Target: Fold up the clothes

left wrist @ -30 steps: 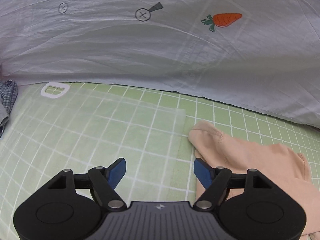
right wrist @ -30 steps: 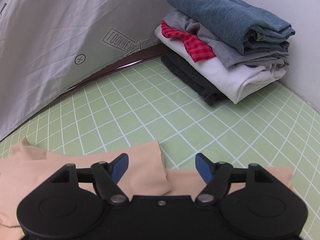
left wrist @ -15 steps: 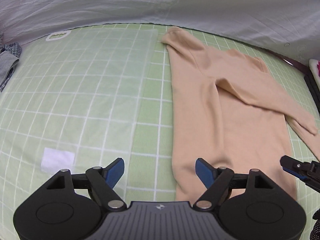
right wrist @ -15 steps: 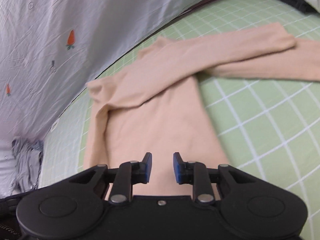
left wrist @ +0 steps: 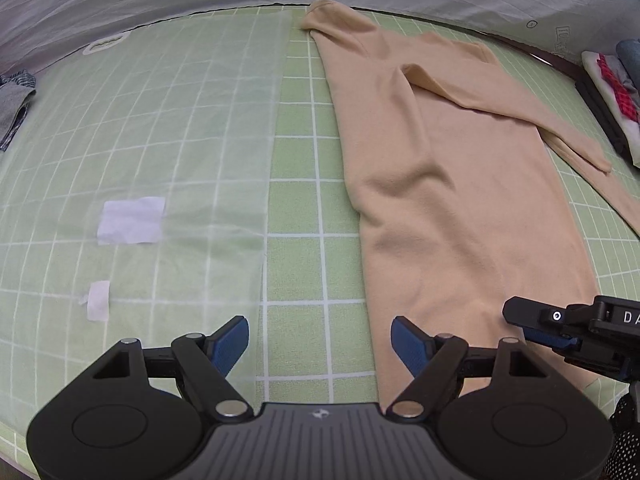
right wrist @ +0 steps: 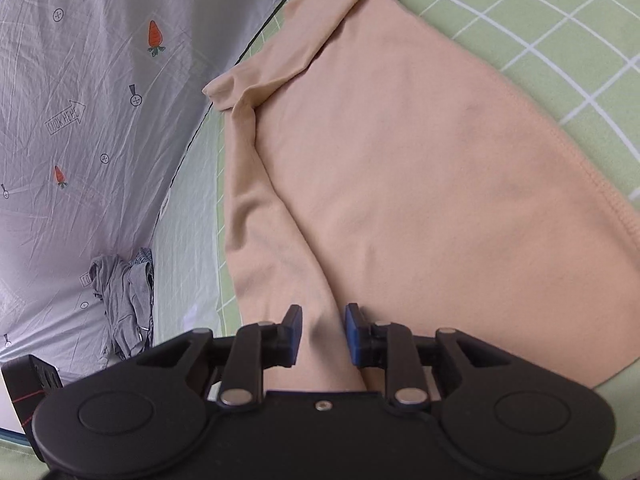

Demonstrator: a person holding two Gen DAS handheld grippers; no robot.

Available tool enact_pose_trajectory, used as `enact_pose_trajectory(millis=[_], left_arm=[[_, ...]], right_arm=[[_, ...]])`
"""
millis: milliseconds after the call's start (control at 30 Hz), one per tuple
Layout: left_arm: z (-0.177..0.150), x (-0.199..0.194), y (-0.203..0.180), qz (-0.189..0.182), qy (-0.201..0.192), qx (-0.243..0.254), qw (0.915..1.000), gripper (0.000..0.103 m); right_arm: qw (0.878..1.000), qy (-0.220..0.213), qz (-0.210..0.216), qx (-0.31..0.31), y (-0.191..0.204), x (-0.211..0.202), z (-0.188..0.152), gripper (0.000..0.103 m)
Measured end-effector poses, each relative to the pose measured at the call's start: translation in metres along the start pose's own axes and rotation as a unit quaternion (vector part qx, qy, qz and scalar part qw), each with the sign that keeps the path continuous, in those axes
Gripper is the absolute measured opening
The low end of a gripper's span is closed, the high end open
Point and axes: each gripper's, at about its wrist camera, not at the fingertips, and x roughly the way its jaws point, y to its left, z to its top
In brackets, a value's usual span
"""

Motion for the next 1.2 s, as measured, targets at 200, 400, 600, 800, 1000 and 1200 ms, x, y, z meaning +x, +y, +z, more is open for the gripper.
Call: enact_pose_trajectory(millis=[200,400,600,800,1000,1200], left_arm=[[-0.003,-0.006,0.003,-0.006,-0.005,-0.003,1.0,0.079],[-0.007,-0.006,-0.002,-0.014,-0.005,0.004,0.9999,0.079],[-0.012,-0.001,-0.01,-0.008,0.004,0.018,0.9998,0.079],[-0.011,0.001,-0.018,0.001,-0.002,0.029,0.9996,0.079],[0.0,0.007,-0.033,0.03,-0.022,0.044,0.9983,0.079],[0.03,0.02,-0.048,0.056,-0.047,0.046,0.9962,0.079]], right_arm=[[1.0,0.018,-0.01,-0.016,0.005,-0.001,-0.013,0.003],[0.998,-0.01,0.053,0.016,0.005,-0.037,-0.02,0.003],[0.999,-0.002,-0.039,0.009,-0.004,-0.031,-0.028,0.004],[0.996,-0.038,-0.076,-0.025,0.004,-0.047,-0.024,0.04],[0.987,-0.085,-0.121,-0.067,0.011,-0.062,-0.006,0.057],[0.98,-0.101,-0.149,-0.08,-0.002,-0.074,0.018,0.069]])
